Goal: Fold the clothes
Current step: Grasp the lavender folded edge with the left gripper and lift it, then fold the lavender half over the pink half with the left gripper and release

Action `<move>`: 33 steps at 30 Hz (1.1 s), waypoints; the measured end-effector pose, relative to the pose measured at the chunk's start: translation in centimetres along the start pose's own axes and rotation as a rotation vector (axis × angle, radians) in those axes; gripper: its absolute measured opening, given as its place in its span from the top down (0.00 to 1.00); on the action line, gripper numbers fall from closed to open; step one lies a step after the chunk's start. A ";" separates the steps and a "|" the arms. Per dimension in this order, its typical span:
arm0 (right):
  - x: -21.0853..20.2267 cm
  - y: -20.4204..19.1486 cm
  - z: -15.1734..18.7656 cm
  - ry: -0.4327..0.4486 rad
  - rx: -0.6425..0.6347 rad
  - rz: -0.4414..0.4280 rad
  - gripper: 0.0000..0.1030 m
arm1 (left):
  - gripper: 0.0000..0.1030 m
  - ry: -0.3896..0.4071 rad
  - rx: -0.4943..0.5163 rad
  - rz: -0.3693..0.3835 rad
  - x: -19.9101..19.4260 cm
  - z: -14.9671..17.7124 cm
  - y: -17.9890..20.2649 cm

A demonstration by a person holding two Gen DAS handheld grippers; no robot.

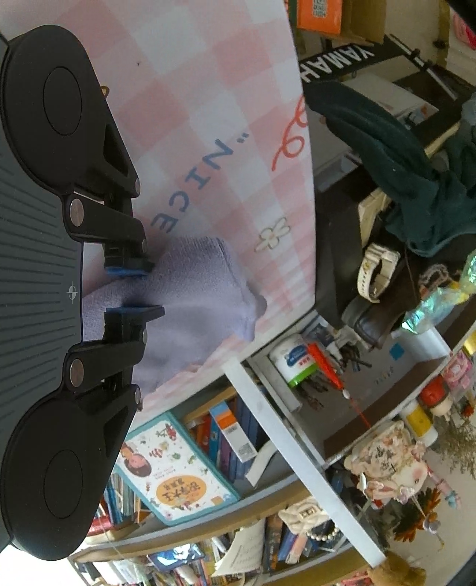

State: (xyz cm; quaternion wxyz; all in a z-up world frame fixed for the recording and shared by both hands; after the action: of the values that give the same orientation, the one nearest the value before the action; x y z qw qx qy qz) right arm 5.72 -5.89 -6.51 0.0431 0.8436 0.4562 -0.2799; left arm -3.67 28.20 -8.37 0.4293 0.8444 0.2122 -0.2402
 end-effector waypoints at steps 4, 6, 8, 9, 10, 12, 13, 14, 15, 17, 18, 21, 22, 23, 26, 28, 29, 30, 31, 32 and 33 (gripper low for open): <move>0.1 0.0 0.0 0.000 -0.004 0.003 0.64 | 0.83 -0.001 -0.014 0.004 0.5 0.1 -0.4; 0.0 0.0 0.0 0.000 -0.002 0.001 0.64 | 0.84 0.005 -0.009 0.004 0.6 0.1 -0.4; 0.0 0.0 0.0 0.000 0.000 0.000 0.64 | 0.85 0.009 -0.001 0.001 0.6 0.1 -0.3; 0.0 0.0 0.0 0.000 0.001 0.000 0.64 | 0.86 0.015 0.008 -0.001 0.5 0.1 -0.2; 0.0 0.0 0.0 0.000 0.003 -0.001 0.64 | 0.87 0.022 0.019 -0.003 0.3 0.1 -0.1; 0.0 0.0 0.0 0.000 0.006 -0.003 0.64 | 0.88 0.053 0.066 -0.019 -0.2 -0.1 0.5; 0.0 0.0 0.0 0.000 0.009 -0.005 0.64 | 0.89 0.069 0.087 -0.020 -0.5 -0.2 0.9; 0.0 0.1 0.0 0.000 0.012 -0.007 0.64 | 0.89 0.084 0.108 -0.015 -0.9 -0.3 1.7; 0.0 0.1 0.0 0.001 0.015 -0.009 0.64 | 0.89 0.101 0.129 -0.008 -1.4 -0.3 2.4; -0.1 0.1 0.1 0.001 0.020 -0.011 0.64 | 0.90 0.133 0.171 0.004 -2.3 -0.5 3.9; -0.1 0.2 0.1 0.001 0.023 -0.013 0.64 | 0.90 0.149 0.193 0.011 -2.8 -0.5 4.7; -0.1 0.2 0.1 0.001 0.030 -0.017 0.64 | 0.90 0.194 0.269 0.033 -4.0 -0.3 7.6; -0.1 0.3 0.1 0.001 0.033 -0.019 0.64 | 0.90 0.208 0.296 0.041 -4.4 -0.1 8.6; -0.1 0.3 0.1 0.001 0.036 -0.020 0.64 | 0.90 0.223 0.325 0.050 -4.8 0.1 9.7; -0.1 0.4 0.1 0.001 0.042 -0.024 0.64 | 0.90 0.270 0.427 0.076 -5.6 1.2 13.3; -0.1 0.4 0.1 0.002 0.045 -0.026 0.64 | 0.89 0.300 0.502 0.093 -6.0 2.3 15.8; -0.1 0.4 0.1 0.002 0.046 -0.027 0.64 | 0.89 0.314 0.550 0.101 -6.1 3.1 17.2; -0.1 0.5 0.1 0.002 0.048 -0.028 0.64 | 0.89 0.325 0.594 0.107 -6.2 4.0 18.3; -0.1 0.5 0.1 0.002 0.051 -0.030 0.64 | 0.89 0.329 0.655 0.111 -6.0 5.3 19.4; -0.1 0.5 0.1 0.002 0.054 -0.032 0.64 | 0.89 0.330 0.722 0.113 -5.8 6.8 20.5; -0.2 0.5 0.1 0.003 0.058 -0.035 0.64 | 0.89 0.332 0.790 0.116 -5.5 8.3 21.6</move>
State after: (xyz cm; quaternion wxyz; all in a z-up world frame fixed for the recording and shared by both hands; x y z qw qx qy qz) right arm 6.00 -6.34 -6.64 0.0129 0.8367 0.4627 -0.2926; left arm 2.29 8.77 4.03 0.0460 0.9816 0.1223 -0.1393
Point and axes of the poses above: each gripper's, at about its wrist camera, not at the fingertips, and x roughly the way its jaws point, y to its right, z to its underside, the point moved 10 cm from there along x, roughly the way its jaws point, and after that the axes turned 12 degrees about -z, right-handed, at the moved point
